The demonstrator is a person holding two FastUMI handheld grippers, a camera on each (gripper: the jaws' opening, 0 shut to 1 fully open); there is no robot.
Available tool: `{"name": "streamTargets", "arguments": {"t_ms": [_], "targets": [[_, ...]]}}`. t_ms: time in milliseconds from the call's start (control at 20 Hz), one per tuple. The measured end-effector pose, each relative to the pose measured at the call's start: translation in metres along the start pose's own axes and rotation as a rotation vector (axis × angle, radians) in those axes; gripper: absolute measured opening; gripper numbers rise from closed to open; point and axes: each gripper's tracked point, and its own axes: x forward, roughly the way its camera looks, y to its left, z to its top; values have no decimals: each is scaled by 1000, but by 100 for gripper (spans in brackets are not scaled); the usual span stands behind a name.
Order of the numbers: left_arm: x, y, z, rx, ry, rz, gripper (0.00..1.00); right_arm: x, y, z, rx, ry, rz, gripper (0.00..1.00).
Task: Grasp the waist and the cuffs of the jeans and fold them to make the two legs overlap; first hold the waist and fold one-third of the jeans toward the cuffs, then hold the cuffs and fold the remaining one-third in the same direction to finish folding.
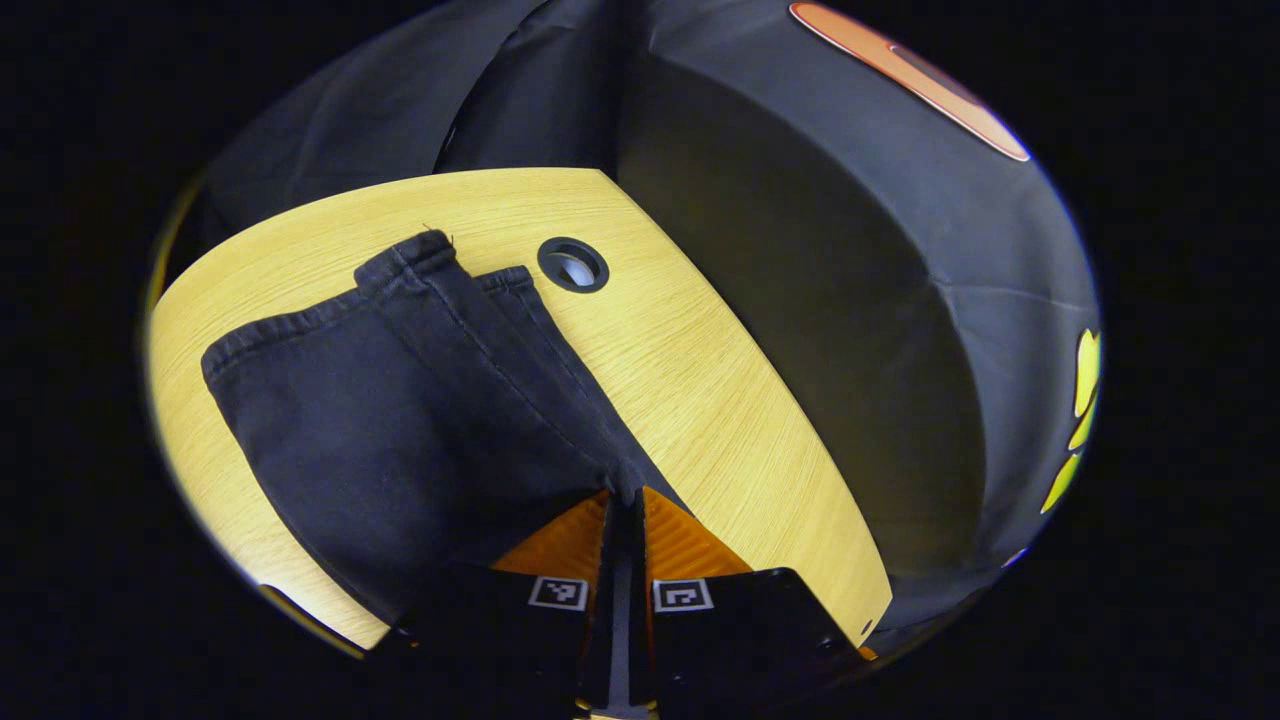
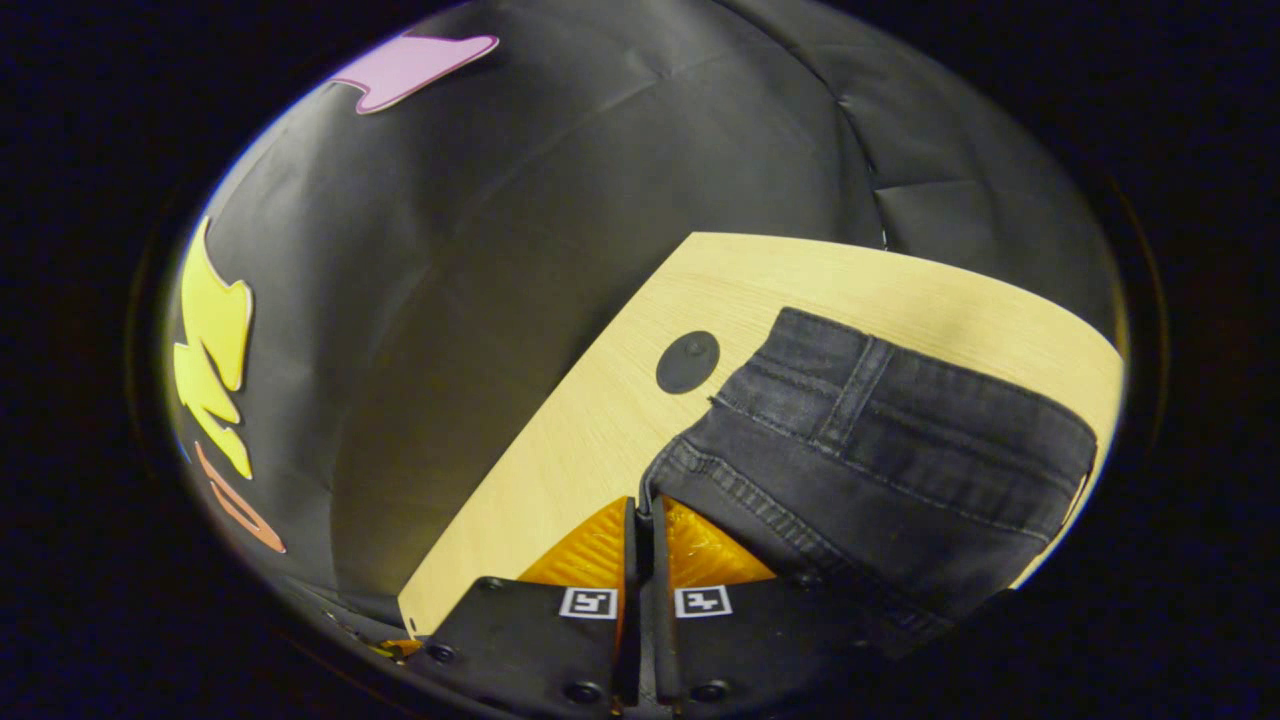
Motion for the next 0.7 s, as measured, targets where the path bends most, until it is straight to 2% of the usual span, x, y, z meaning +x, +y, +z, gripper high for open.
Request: {"name": "streamTargets", "arguments": {"t_ms": [50,100,150,250,300,350,400,650,700], "targets": [[-2,-1,1,15,-7,0,12,2,2,1,12,1,13,7],[-5,-5,2,26,-12,-13,13,2,2,-2,15,7,16,3],[-9,-7,1,48,-26,-16,32,1,1,-3,6,11,17,19],[-12,-15,3,56,-32,-34,69,-2,12,-6,-15,25,40,43],[-12,-13,2,65,-39,-17,87,-3,20,-6,-31,27,56,55],[-14,-11,3,73,-40,-8,99,-4,24,-8,-53,27,58,67],[-16,-8,2,77,-35,-2,99,-5,25,-10,-73,27,51,79],[-41,-16,22,93,-104,-32,99,-23,44,-2,-71,4,102,80],[-48,-20,27,99,-119,-44,99,-28,45,5,-74,-10,108,88]]}}
